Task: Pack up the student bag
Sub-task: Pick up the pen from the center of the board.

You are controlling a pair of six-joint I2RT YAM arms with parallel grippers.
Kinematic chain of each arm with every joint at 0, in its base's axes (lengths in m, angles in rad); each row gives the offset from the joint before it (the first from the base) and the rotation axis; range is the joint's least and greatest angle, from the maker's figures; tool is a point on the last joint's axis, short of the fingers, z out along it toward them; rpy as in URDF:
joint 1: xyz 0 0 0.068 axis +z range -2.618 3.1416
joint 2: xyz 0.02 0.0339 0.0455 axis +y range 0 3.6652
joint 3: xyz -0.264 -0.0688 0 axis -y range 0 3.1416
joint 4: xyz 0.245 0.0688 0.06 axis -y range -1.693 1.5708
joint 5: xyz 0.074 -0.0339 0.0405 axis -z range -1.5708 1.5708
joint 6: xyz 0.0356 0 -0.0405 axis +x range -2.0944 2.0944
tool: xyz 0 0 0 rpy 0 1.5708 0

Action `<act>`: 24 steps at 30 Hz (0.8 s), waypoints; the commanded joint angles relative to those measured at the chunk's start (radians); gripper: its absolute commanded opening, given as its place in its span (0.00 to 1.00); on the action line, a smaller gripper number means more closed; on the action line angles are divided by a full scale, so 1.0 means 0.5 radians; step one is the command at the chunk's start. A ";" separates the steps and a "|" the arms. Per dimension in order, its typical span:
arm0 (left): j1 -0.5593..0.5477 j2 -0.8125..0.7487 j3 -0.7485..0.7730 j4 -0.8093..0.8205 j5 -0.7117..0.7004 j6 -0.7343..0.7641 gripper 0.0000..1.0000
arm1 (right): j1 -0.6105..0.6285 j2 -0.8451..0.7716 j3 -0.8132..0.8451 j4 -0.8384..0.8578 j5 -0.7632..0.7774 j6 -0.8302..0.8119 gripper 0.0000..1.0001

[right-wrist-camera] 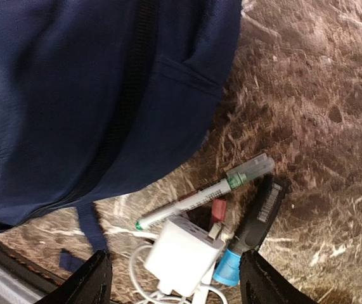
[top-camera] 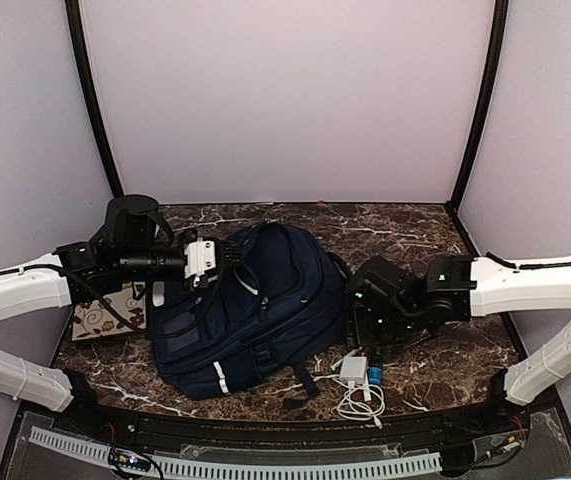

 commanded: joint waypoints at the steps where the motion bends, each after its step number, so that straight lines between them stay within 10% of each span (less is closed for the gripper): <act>1: -0.013 -0.233 -0.107 0.203 0.144 -0.147 0.00 | 0.130 0.193 0.097 -0.171 0.255 0.309 0.69; 7: -0.014 -0.327 -0.203 0.301 0.194 -0.193 0.00 | 0.144 0.230 -0.092 -0.206 0.279 0.444 0.44; 24: -0.014 -0.352 -0.221 0.296 0.252 -0.176 0.00 | -0.151 0.150 -0.550 0.444 0.127 0.314 0.43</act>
